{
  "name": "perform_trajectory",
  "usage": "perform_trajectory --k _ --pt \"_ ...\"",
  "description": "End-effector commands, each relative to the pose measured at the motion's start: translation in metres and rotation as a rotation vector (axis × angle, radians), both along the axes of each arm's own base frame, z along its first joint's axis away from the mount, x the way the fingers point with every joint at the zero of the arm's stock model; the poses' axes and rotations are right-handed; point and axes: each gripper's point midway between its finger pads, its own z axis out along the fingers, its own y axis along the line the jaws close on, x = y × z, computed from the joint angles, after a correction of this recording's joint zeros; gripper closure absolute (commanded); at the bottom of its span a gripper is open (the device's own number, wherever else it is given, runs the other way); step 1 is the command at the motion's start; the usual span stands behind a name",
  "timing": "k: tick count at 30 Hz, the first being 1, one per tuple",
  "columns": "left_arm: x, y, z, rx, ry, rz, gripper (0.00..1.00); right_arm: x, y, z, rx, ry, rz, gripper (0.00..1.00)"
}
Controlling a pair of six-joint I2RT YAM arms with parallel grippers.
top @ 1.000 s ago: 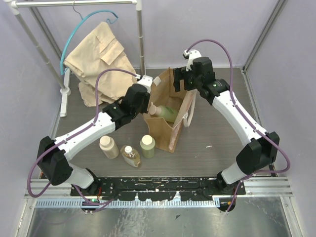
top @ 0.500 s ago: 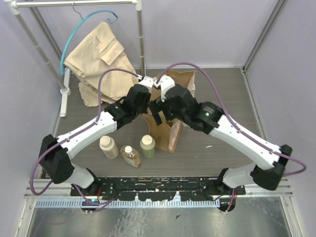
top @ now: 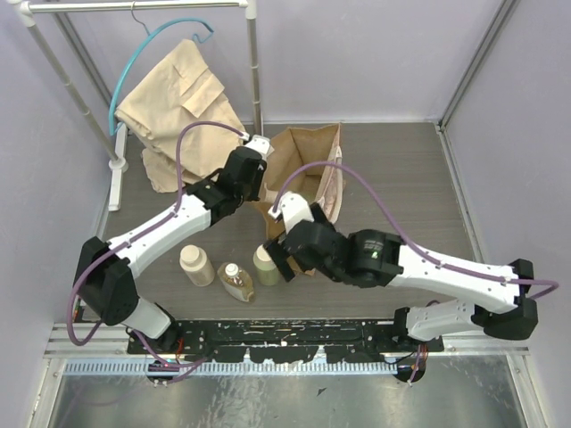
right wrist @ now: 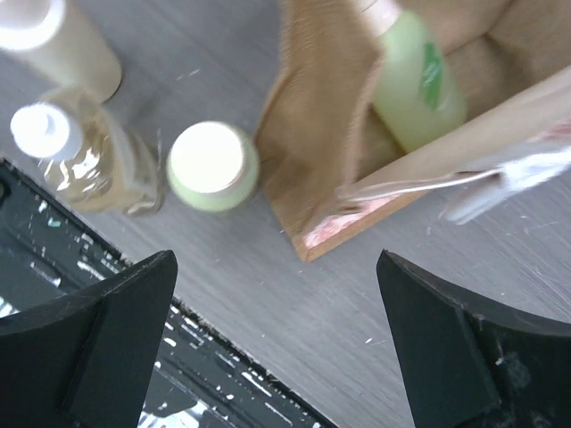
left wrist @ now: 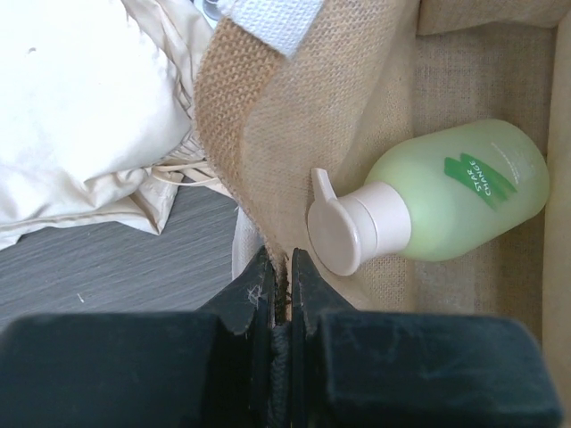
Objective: Place the personal care products into the canvas bag
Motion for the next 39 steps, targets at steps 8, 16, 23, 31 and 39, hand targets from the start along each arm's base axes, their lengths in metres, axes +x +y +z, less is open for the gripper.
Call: perform_trajectory --k 8,16,23,31,39 --pt "0.007 -0.002 -0.001 0.001 0.021 -0.020 1.00 -0.046 0.056 -0.036 0.029 0.028 0.141 0.00" --pt "-0.002 0.000 0.002 -0.026 0.026 -0.032 1.00 -0.036 0.066 -0.056 0.014 0.031 0.187 0.00" --pt "-0.005 0.003 0.005 -0.028 0.018 -0.031 1.00 -0.008 0.065 -0.072 0.019 0.072 0.211 0.00" --pt "-0.005 0.003 0.007 -0.027 0.018 -0.030 1.00 0.007 0.073 -0.104 -0.032 0.108 0.245 0.00" --pt "-0.003 0.002 0.023 -0.028 0.014 -0.036 1.00 0.007 0.082 -0.143 -0.102 0.180 0.263 0.00"
